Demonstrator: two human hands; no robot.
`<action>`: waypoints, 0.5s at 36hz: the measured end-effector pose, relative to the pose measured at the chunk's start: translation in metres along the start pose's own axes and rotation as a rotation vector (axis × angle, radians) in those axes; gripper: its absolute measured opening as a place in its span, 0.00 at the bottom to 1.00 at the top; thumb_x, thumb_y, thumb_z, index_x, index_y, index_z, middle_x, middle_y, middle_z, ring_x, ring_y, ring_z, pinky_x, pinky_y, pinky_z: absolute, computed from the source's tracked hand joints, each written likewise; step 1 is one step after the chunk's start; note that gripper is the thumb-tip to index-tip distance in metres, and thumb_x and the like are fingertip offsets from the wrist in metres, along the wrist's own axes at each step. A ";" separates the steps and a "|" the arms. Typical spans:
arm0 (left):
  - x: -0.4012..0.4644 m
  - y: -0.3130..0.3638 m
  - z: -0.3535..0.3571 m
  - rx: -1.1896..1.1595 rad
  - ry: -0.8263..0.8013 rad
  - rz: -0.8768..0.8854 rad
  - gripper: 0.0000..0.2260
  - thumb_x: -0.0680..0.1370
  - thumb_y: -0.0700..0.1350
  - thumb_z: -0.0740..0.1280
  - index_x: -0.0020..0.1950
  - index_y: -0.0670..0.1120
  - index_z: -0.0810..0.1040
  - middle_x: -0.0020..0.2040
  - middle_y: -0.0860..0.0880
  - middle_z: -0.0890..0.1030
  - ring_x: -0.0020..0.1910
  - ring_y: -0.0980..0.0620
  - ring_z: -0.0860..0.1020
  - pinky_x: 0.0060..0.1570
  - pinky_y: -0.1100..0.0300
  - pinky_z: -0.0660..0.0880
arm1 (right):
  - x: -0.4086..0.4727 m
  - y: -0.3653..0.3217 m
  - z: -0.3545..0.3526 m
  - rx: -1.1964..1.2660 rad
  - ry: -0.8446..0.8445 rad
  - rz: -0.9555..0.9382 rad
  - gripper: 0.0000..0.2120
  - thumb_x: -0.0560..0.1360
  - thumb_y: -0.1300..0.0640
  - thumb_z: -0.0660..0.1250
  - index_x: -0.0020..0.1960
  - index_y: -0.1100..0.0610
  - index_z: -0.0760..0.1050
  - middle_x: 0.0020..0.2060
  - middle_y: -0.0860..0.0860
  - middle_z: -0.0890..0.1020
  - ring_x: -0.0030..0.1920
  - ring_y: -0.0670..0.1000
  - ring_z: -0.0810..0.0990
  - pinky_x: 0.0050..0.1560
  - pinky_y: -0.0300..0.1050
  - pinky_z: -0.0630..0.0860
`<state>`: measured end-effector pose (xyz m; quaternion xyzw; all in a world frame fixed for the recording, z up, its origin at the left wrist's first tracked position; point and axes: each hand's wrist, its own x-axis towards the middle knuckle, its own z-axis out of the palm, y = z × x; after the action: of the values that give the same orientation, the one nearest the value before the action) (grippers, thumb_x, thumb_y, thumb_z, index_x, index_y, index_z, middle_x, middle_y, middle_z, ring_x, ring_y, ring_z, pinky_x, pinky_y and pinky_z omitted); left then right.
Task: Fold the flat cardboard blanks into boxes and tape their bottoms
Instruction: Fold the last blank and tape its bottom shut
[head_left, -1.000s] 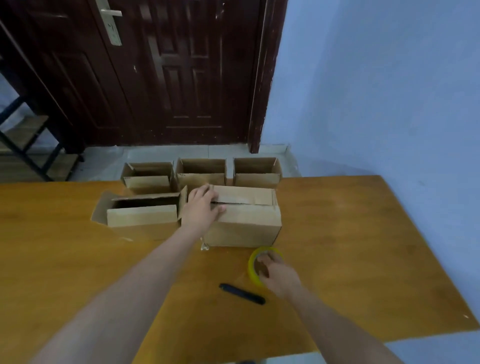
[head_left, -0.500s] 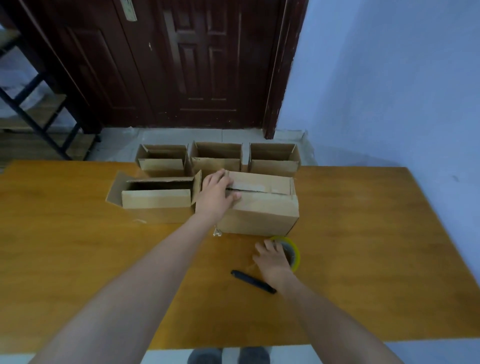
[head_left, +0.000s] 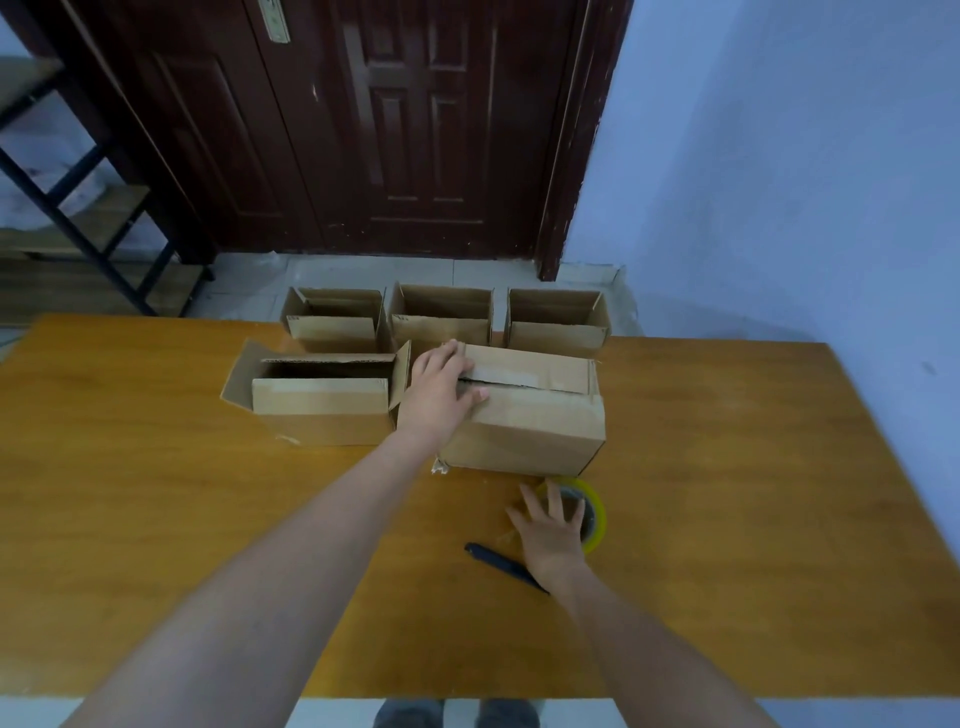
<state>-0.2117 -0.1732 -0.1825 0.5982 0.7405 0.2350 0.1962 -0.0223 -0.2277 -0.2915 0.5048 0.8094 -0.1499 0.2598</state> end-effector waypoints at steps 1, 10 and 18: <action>0.000 0.000 0.000 -0.007 -0.001 -0.001 0.21 0.78 0.51 0.65 0.70 0.48 0.69 0.76 0.51 0.60 0.75 0.50 0.55 0.72 0.52 0.58 | 0.000 -0.001 0.000 0.012 0.000 0.002 0.30 0.77 0.68 0.57 0.75 0.48 0.56 0.77 0.49 0.42 0.75 0.62 0.34 0.70 0.72 0.42; -0.002 0.001 0.000 -0.039 0.000 -0.023 0.21 0.78 0.51 0.65 0.70 0.49 0.69 0.76 0.52 0.59 0.75 0.50 0.55 0.72 0.51 0.58 | -0.006 0.011 0.003 0.057 0.013 -0.040 0.14 0.77 0.65 0.61 0.60 0.53 0.75 0.77 0.50 0.49 0.76 0.60 0.39 0.73 0.64 0.52; -0.004 0.001 0.002 -0.038 0.005 -0.025 0.21 0.78 0.52 0.65 0.70 0.49 0.69 0.76 0.53 0.59 0.75 0.50 0.55 0.71 0.51 0.59 | -0.017 0.023 0.006 0.333 0.209 -0.015 0.13 0.81 0.54 0.57 0.47 0.53 0.79 0.77 0.48 0.50 0.76 0.59 0.42 0.74 0.58 0.53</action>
<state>-0.2091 -0.1763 -0.1835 0.5847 0.7437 0.2480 0.2086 0.0058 -0.2332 -0.2856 0.5475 0.7998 -0.2306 0.0861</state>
